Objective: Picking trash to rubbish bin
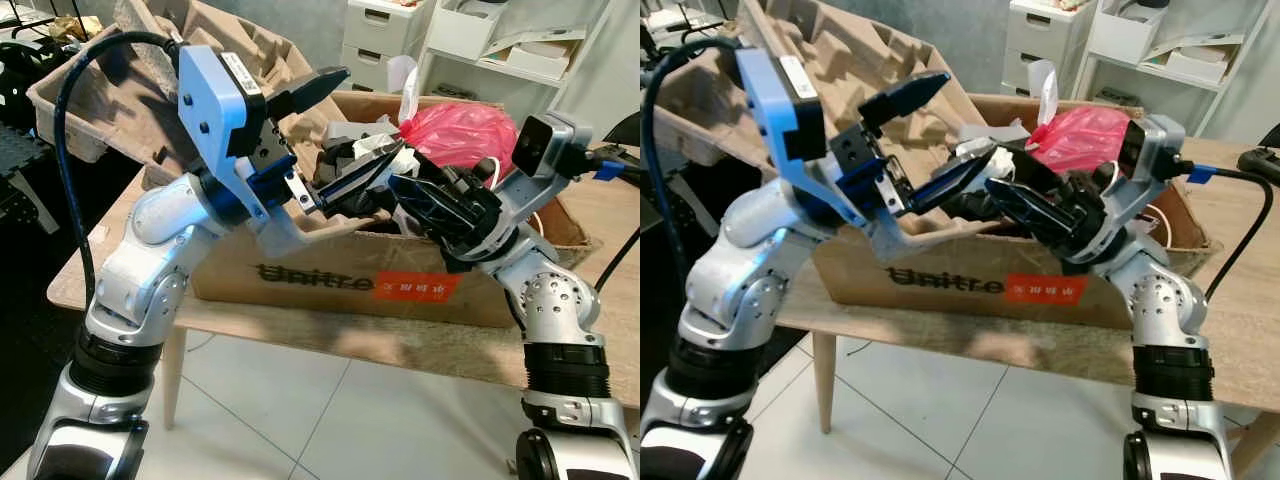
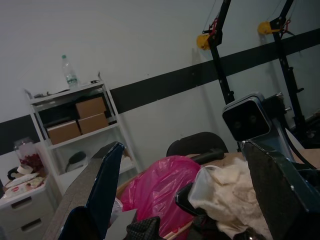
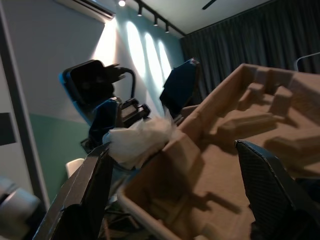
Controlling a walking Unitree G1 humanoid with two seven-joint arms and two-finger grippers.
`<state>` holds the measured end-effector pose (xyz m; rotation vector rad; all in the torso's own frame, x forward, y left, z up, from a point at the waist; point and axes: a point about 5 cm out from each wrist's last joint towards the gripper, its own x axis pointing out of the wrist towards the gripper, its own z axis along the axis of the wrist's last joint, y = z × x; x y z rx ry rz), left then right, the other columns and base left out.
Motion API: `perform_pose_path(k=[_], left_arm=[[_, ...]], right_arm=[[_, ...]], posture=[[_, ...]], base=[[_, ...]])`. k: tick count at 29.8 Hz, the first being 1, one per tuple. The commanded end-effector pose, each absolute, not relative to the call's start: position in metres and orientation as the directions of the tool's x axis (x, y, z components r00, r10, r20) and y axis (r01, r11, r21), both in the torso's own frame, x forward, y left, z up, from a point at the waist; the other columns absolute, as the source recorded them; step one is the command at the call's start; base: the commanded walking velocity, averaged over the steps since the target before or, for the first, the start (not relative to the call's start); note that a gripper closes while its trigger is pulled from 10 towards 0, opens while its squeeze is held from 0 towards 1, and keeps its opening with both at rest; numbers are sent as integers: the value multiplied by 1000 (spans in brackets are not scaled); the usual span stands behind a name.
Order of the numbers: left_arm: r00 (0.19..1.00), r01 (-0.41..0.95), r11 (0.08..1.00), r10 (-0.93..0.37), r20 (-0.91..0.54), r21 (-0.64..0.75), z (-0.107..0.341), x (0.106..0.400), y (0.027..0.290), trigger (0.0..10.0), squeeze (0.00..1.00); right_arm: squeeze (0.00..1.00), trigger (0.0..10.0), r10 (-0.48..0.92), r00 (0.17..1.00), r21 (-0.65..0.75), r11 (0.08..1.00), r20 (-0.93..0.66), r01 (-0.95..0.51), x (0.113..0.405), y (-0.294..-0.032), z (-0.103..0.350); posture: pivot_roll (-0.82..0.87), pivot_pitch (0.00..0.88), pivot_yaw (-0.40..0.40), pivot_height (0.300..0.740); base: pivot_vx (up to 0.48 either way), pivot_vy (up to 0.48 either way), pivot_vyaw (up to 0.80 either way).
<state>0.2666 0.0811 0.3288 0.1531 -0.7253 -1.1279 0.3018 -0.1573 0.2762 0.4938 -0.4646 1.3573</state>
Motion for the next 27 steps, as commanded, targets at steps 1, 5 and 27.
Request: perform_pose_path(k=[1, 5, 27], left_arm=[[231, 798, 412, -884, 407, 440, 319, 268, 72, 10000, 0], [226, 801, 406, -886, 406, 440, 320, 268, 71, 10000, 0], [265, 780, 483, -831, 489, 397, 329, 275, 81, 10000, 0]], right_arm=[[0, 10000, 792, 215, 67, 216, 571, -974, 309, -157, 278], [0, 7098, 765, 274, 70, 289, 582, -955, 316, -159, 283], [0, 10000, 702, 201, -4, 279, 683, -960, 301, -170, 297]], posture=[[66, 107, -5, 740], [63, 112, 0, 740], [55, 112, 5, 740]], base=[[0, 0, 0], [0, 0, 0], [0, 0, 0]])
